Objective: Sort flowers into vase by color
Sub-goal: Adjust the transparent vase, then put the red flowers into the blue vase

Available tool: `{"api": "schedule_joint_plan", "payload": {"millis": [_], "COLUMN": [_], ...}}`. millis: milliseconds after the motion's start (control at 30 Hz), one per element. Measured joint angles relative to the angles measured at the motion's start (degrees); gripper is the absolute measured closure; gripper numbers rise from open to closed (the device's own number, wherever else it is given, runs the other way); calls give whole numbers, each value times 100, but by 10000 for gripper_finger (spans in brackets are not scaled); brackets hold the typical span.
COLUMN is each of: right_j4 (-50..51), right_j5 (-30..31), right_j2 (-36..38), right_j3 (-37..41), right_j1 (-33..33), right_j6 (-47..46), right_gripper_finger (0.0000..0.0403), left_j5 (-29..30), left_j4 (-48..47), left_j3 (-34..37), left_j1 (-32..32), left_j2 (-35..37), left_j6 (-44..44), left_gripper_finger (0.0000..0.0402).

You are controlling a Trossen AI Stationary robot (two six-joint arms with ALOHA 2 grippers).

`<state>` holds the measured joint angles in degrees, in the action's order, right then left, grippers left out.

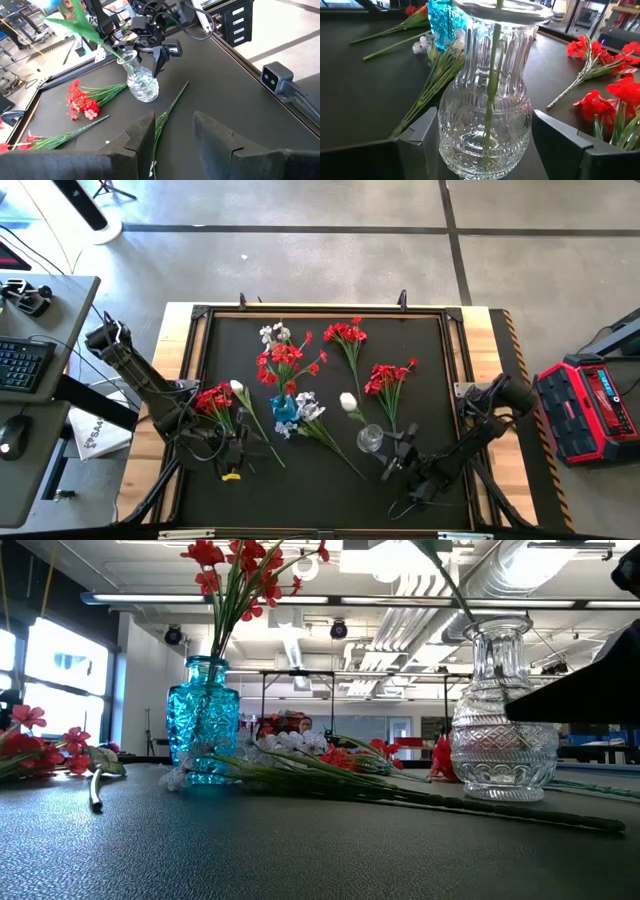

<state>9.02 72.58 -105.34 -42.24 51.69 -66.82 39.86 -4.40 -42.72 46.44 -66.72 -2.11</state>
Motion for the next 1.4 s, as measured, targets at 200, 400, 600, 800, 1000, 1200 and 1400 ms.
{"api": "schedule_joint_plan", "payload": {"millis": [200,400,600,800,1000,1200,1400], "right_j4": [167,122,57,132,330,659,548], "right_j5": [-356,-466,-766,-1858,-2527,-2785,-3215], "right_j2": [93,78,83,77,310,989,1805], "right_j3": [-11,-13,-20,4,-1,0,0], "right_j1": [-396,-1044,-1485,-1597,-1556,-1288,-958], "right_j6": [-16,153,297,688,402,390,385], "right_gripper_finger": [173,174,170,123,104,103,105], "left_j5": [0,-2,-7,-13,-19,-69,-674], "left_j4": [-2,-15,-35,-48,-54,-754,-3558], "left_j3": [0,0,-2,0,0,-51,-900], "left_j1": [0,0,0,0,0,192,504], "left_j2": [0,0,0,0,0,88,147], "left_j6": [2,17,46,110,203,910,3561], "left_gripper_finger": [280,280,280,280,280,280,280]}}
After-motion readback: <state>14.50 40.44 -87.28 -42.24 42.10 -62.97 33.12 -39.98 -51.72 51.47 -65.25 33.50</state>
